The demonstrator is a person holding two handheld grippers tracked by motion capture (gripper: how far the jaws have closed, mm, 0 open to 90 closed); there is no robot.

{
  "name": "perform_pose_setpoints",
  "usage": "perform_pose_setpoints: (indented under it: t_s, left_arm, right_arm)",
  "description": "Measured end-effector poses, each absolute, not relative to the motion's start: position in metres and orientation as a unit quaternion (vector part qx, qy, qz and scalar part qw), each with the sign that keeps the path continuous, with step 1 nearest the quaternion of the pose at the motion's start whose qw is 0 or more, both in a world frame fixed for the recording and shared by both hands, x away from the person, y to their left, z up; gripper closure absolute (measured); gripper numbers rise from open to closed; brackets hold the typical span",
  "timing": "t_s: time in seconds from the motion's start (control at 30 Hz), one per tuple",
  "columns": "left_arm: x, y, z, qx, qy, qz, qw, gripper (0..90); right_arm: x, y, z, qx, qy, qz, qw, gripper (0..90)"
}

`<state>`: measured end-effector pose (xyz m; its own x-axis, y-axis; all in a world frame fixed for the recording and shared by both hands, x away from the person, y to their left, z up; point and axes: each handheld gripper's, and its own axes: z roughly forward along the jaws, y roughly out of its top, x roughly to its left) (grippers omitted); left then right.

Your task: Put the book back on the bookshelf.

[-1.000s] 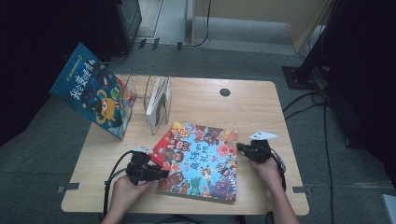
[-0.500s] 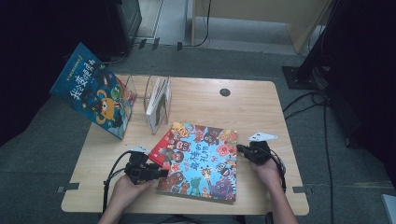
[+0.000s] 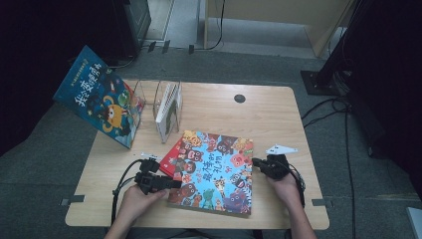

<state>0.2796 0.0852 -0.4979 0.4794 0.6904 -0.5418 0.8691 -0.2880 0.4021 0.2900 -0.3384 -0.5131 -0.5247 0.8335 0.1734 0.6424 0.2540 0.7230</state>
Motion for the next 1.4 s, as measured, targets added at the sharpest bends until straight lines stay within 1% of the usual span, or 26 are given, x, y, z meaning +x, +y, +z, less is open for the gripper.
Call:
perform_pose_setpoints:
  t_s: [0.07,0.1,0.43,0.63,0.7,0.77,0.8,0.87,1.0,1.13,1.27,1.33,1.4]
  left_arm:
    - [0.280,0.085,-0.498,0.792,0.491,-0.136,0.336,38.6]
    - [0.280,0.084,-0.499,0.793,0.487,-0.149,0.334,39.4]
    - [0.277,0.088,-0.498,0.795,0.491,-0.142,0.326,38.5]
    - [0.284,0.093,-0.499,0.781,0.508,-0.154,0.329,37.9]
    - [0.285,0.091,-0.498,0.783,0.511,-0.146,0.322,40.9]
    - [0.284,0.087,-0.494,0.796,0.507,-0.129,0.306,44.1]
    - [0.283,0.085,-0.492,0.803,0.501,-0.126,0.298,45.9]
    - [0.283,0.086,-0.485,0.807,0.494,-0.130,0.295,46.4]
    - [0.283,0.094,-0.471,0.788,0.501,-0.147,0.326,49.9]
    - [0.287,0.093,-0.462,0.793,0.500,-0.143,0.318,50.2]
    - [0.292,0.091,-0.461,0.780,0.494,-0.180,0.339,51.0]
    - [0.292,0.090,-0.461,0.775,0.499,-0.178,0.344,51.1]
    - [0.294,0.094,-0.463,0.767,0.499,-0.190,0.355,51.0]
  right_arm:
    - [0.290,-0.338,-0.513,0.470,0.782,0.391,0.120,90.0]
    - [0.289,-0.338,-0.513,0.469,0.783,0.391,0.118,90.0]
    - [0.288,-0.328,-0.513,0.448,0.794,0.394,0.114,90.0]
    - [0.289,-0.321,-0.512,0.442,0.799,0.392,0.111,90.0]
    - [0.289,-0.321,-0.512,0.442,0.799,0.392,0.108,90.0]
    - [0.289,-0.321,-0.511,0.447,0.797,0.393,0.102,90.0]
    - [0.289,-0.321,-0.511,0.446,0.798,0.393,0.101,90.0]
    - [0.289,-0.321,-0.511,0.443,0.799,0.393,0.102,90.0]
    - [0.289,-0.321,-0.511,0.442,0.801,0.392,0.101,90.0]
    - [0.289,-0.318,-0.511,0.438,0.802,0.394,0.101,90.0]
    - [0.290,-0.319,-0.511,0.439,0.801,0.396,0.097,90.0]
    - [0.289,-0.317,-0.510,0.437,0.804,0.391,0.100,90.0]
    - [0.289,-0.315,-0.510,0.447,0.798,0.390,0.104,90.0]
